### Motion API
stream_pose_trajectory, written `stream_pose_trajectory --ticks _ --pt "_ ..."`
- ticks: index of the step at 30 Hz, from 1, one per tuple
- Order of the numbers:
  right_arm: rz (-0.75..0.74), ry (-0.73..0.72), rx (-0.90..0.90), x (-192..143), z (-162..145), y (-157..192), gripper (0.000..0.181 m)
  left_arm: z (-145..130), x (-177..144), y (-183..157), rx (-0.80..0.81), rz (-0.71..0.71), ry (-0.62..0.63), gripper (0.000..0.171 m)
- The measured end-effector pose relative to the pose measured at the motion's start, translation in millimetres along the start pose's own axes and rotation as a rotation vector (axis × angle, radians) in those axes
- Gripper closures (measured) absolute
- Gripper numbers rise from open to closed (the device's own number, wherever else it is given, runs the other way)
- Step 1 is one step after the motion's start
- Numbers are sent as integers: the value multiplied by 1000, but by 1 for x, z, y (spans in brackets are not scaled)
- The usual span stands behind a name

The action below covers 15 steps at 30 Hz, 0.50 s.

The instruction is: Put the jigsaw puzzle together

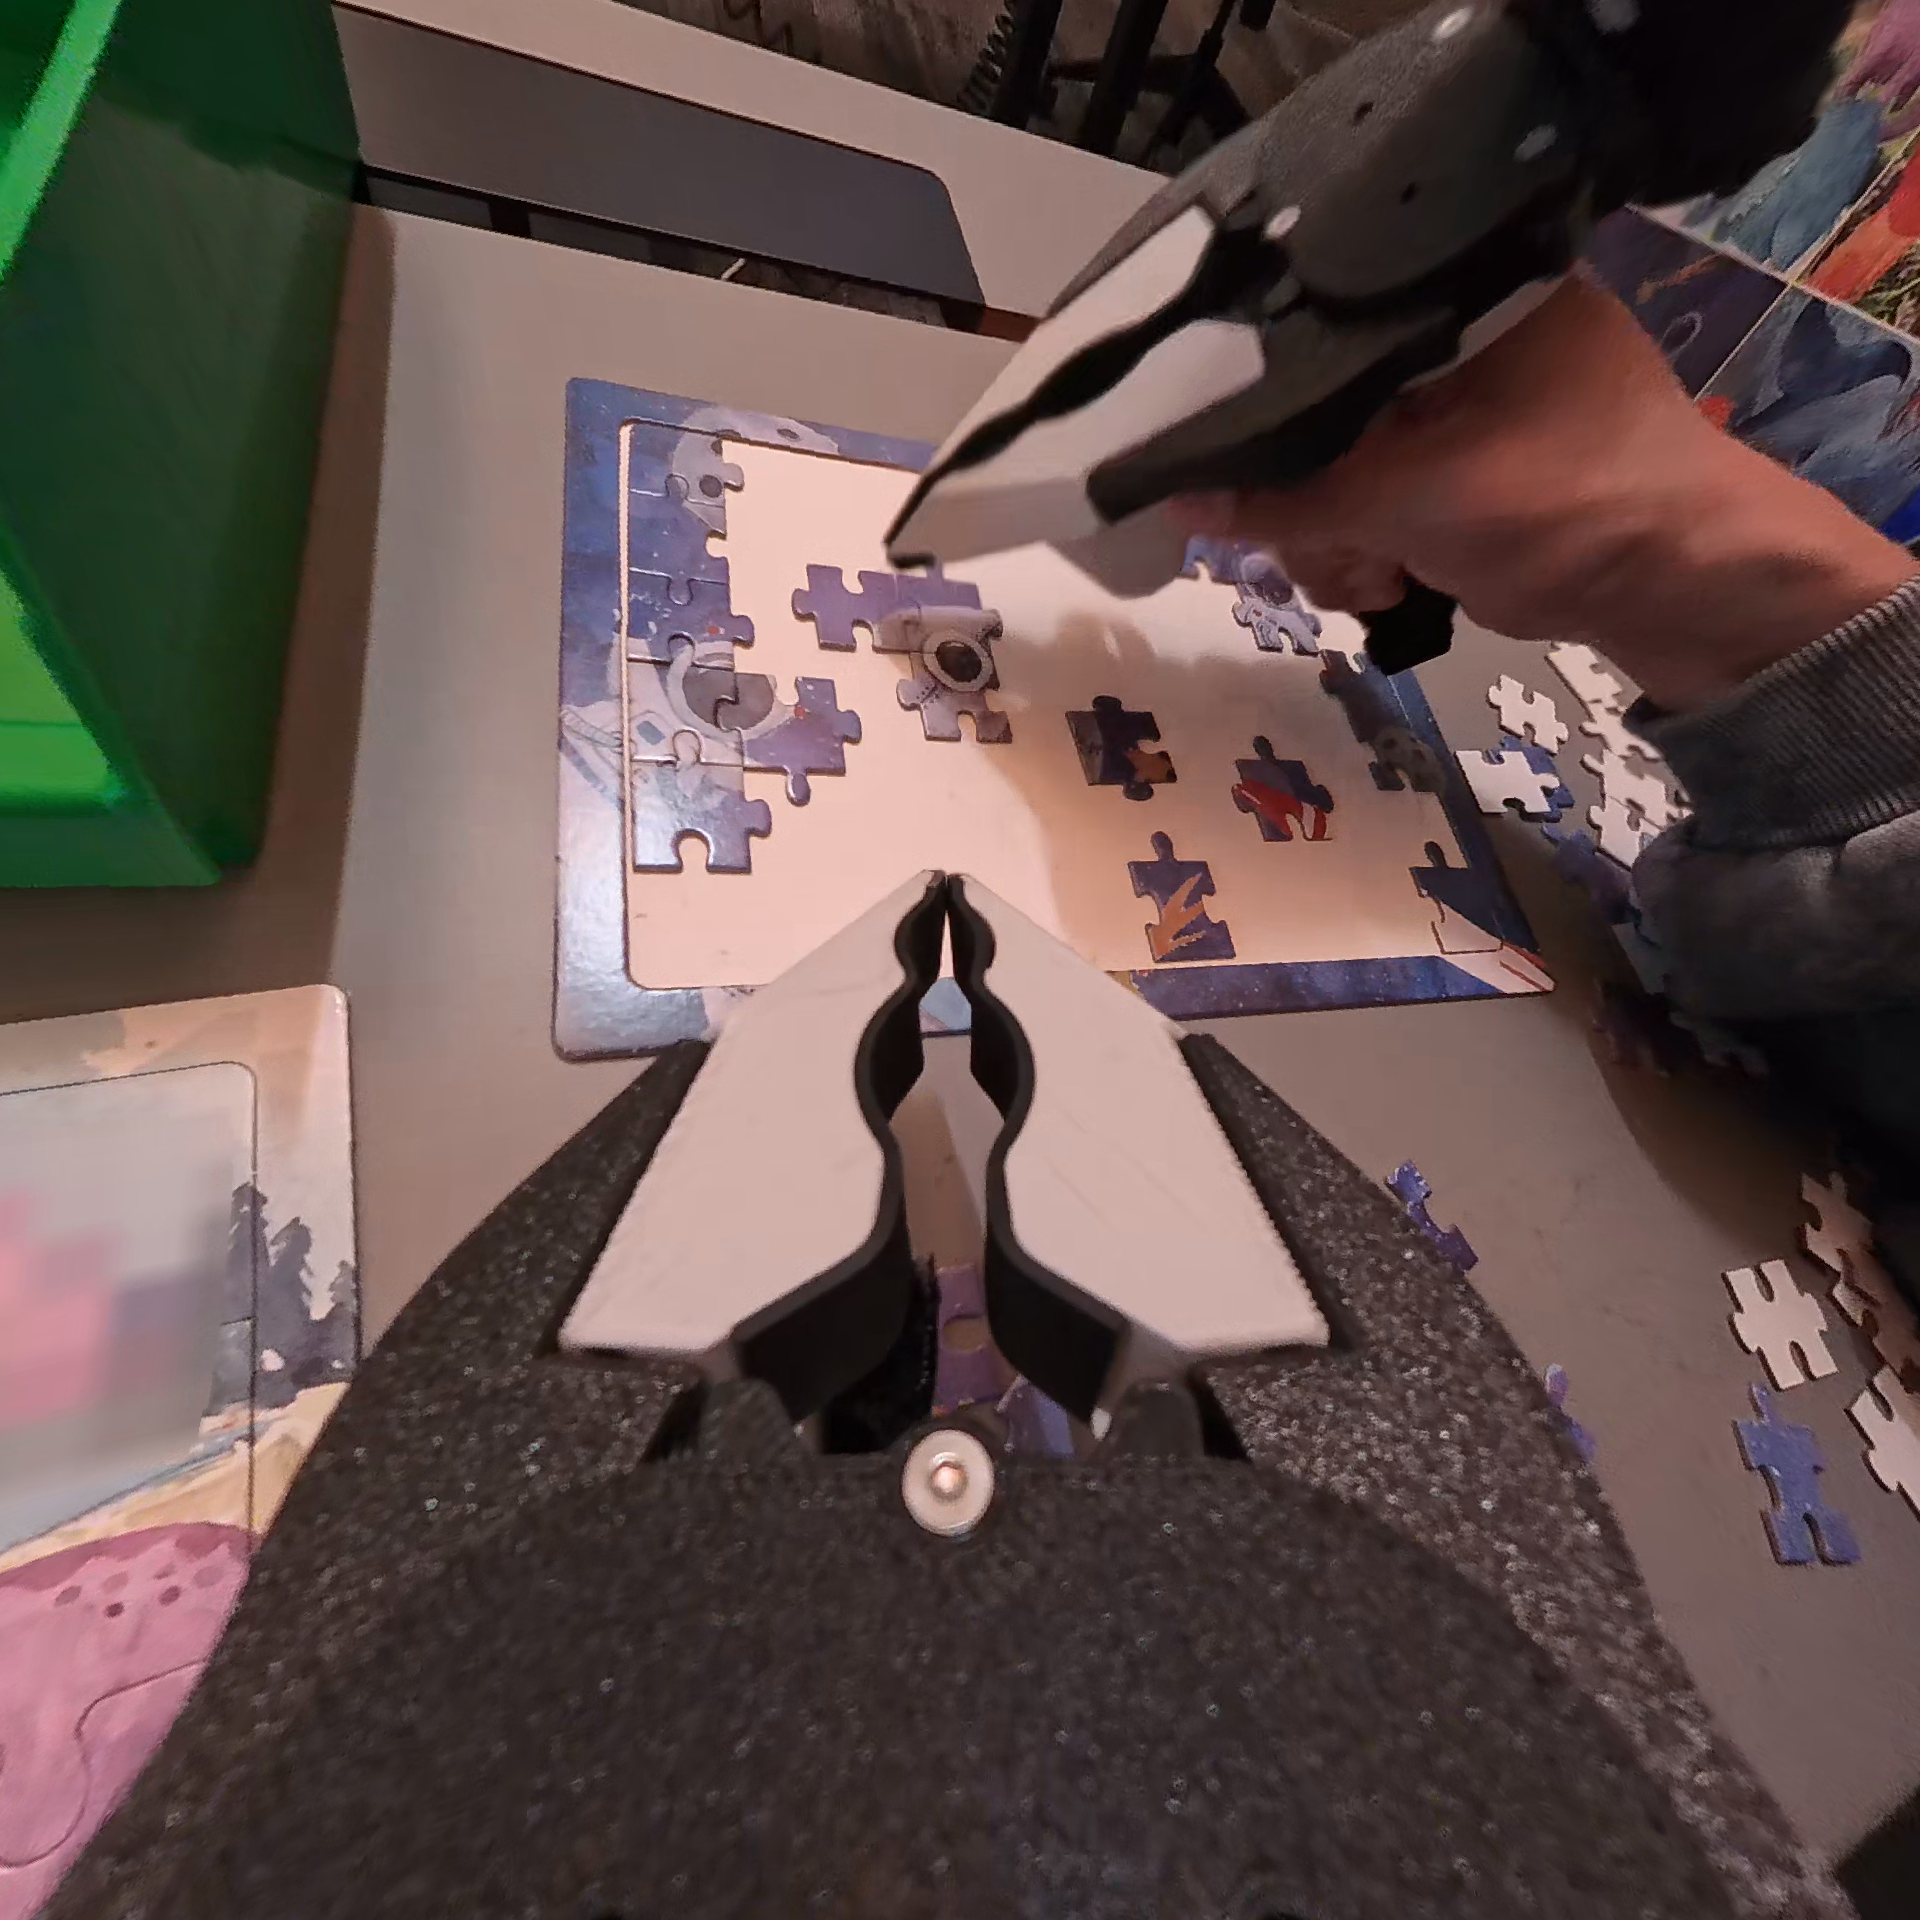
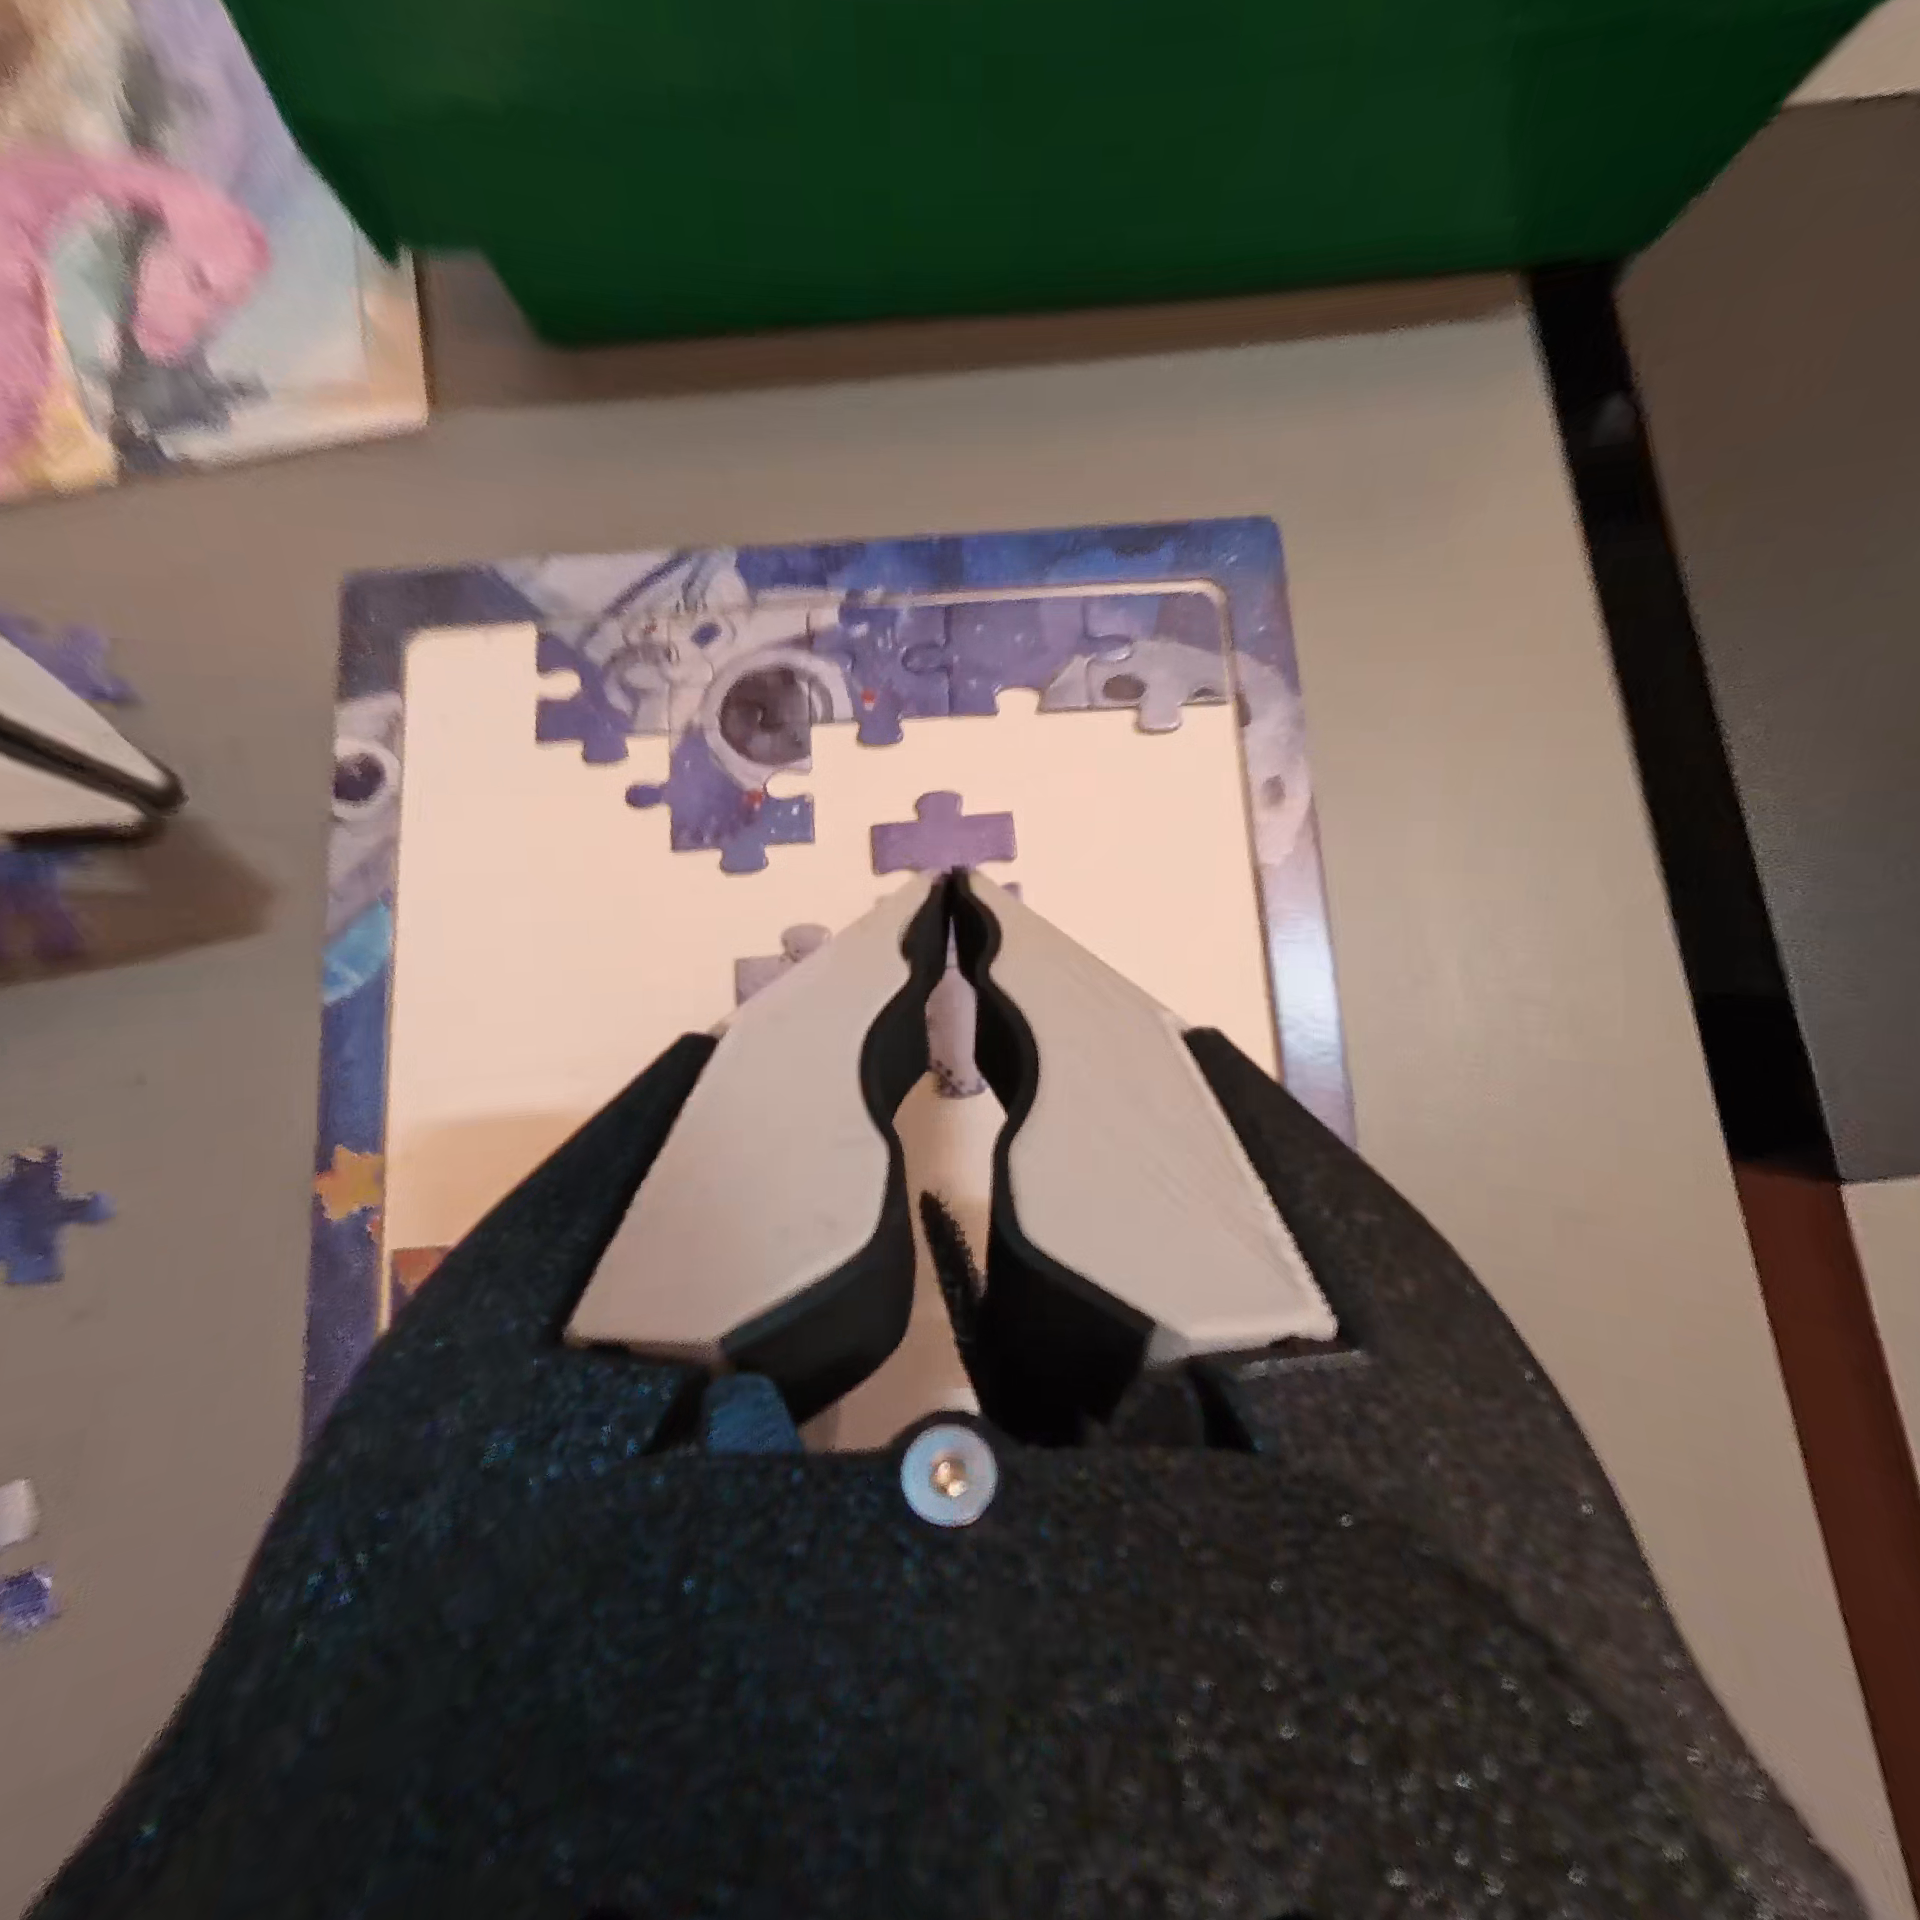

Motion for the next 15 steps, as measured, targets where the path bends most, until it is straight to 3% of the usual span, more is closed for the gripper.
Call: stream_pose_trajectory --ticks 3,6,9,15 --pt "-65 -6 3 -12 2 -12 181 -1 0 2 -7 4 2 171" --pt "-36 -10 -15 -6 2 -1 181 0 0 2 -1 8 1 171" --pt "-78 109 -72 11 -20 -2 179 -2 1 2 9 14 7 171" --pt "-87 48 -35 1 -6 -4 181 -4 2 2 16 20 22 171"
Point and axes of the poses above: each gripper's, where its closed fingertips meet, x out along the fingers, z out of its top, y = z × x across the jaws, the point moved 1 cm from there along -x, back along the fingers, and after that the axes turned 4 degrees about x, right-handed, at the moved point
